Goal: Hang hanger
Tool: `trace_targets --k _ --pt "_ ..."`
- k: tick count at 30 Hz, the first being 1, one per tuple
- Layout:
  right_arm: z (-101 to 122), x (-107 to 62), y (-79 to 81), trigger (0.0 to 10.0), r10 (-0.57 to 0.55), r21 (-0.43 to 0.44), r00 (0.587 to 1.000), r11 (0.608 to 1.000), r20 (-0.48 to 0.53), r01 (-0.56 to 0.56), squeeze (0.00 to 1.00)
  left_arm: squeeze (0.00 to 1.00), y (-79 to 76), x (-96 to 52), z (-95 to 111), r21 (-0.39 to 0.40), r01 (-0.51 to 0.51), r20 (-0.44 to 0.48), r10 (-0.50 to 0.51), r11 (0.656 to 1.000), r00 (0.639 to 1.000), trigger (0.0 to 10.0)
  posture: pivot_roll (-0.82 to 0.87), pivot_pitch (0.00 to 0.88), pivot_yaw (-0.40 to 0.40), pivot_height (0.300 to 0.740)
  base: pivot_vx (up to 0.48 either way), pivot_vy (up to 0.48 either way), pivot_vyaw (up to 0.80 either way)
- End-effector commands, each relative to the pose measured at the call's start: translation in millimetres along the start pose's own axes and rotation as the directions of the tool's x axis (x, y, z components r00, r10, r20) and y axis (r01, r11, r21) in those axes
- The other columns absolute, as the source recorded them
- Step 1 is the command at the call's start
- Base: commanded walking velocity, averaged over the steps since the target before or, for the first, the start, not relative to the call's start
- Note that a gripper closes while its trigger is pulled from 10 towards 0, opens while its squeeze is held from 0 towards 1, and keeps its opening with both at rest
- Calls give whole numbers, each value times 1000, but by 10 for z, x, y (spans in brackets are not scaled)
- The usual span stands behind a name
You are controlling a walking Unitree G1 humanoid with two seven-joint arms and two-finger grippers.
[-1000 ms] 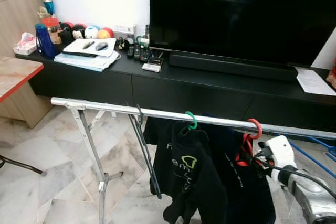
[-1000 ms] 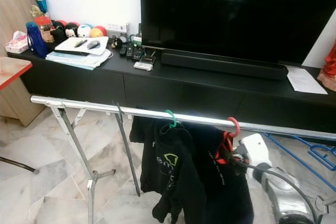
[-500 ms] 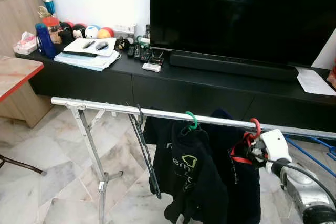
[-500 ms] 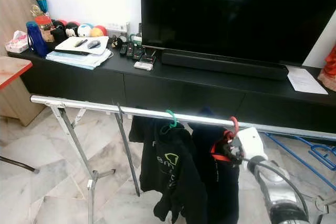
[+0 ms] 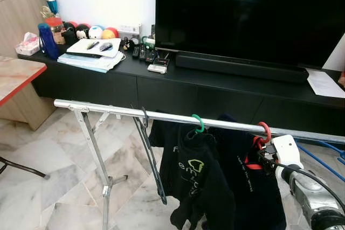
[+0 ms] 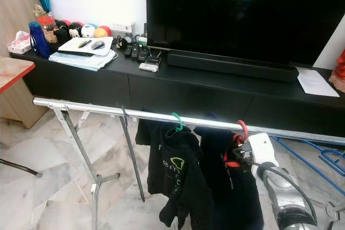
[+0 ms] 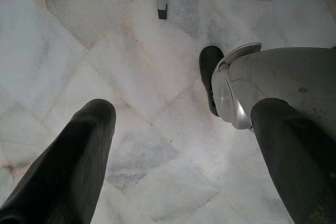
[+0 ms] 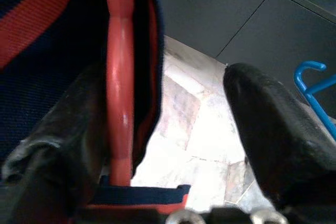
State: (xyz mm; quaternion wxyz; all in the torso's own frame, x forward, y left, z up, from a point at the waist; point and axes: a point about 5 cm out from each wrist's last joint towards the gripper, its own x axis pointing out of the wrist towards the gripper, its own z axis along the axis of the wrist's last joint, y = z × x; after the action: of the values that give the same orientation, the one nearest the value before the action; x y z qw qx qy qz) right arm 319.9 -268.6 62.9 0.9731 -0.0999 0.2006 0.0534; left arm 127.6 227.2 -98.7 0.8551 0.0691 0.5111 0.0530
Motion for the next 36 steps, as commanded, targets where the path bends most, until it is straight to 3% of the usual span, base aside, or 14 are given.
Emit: trace_targets --k 1,2,3,4,7,8,12,13,14,17,20,21,31,36 --pt "-28 14 27 0 19 -2 999 1000 -33 -19 0 0 -246 6 3 -3 78 -13 -78 997 997 10000 -28 55 -92 740 0 0 0" --pt "-30 15 34 3922 24 -5 999 1000 -36 -24 0 0 -222 7 4 -3 76 -14 -76 997 997 10000 -28 55 -92 740 0 0 0" --pt "-31 17 38 3922 26 -8 999 1000 -37 -26 0 0 -206 7 4 -3 74 -15 -74 997 997 10000 -28 55 -92 740 0 0 0" --pt "-32 17 37 10000 23 -9 999 1000 -38 -24 0 0 -160 6 -4 -5 69 -17 -69 998 997 10000 -26 55 -94 740 0 0 0" --pt "-38 20 41 9333 27 -1 999 1000 -42 -27 0 0 -9 -7 -49 -8 50 -27 -50 999 998 10000 -25 54 -94 740 0 0 0" --pt "-42 22 48 0 33 3 998 999 -45 -33 0 0 17 -12 -65 -9 47 -30 -47 999 998 10000 -25 54 -94 740 0 0 0" --pt "-52 25 66 0 42 3 998 999 -49 -42 0 0 7 -17 -89 -9 48 -32 -48 999 998 10000 -25 55 -96 740 0 0 0" --pt "-54 25 69 2078 42 3 998 999 -50 -42 0 0 -27 -17 -94 -8 52 -32 -52 999 998 10000 -24 55 -97 740 0 0 0" --pt "-59 26 73 7529 43 5 998 999 -52 -43 0 0 -77 -16 -96 -7 58 -31 -58 998 998 10000 -24 55 -97 740 0 0 0" --pt "-95 26 93 8039 54 16 996 998 -70 -53 0 0 -207 -10 -72 -5 73 -25 -73 997 997 10000 -23 57 -97 740 0 0 0" --pt "-120 27 113 4471 64 22 995 998 -82 -62 0 0 -285 -2 -32 -4 83 -18 -83 997 996 10000 -23 57 -97 740 0 0 0" --pt "-125 28 121 0 69 27 994 997 -83 -67 0 0 -316 0 -18 -4 87 -16 -87 996 996 10000 -23 57 -97 740 0 0 0" --pt "-134 50 202 0 100 57 992 994 -80 -95 0 0 -685 8 188 1 116 19 -116 993 993 10000 -15 59 -97 740 0 0 0" --pt "-116 58 210 0 89 72 994 994 -61 -84 0 0 -502 19 138 0 97 11 -97 995 995 10000 -16 60 -95 740 0 0 0"
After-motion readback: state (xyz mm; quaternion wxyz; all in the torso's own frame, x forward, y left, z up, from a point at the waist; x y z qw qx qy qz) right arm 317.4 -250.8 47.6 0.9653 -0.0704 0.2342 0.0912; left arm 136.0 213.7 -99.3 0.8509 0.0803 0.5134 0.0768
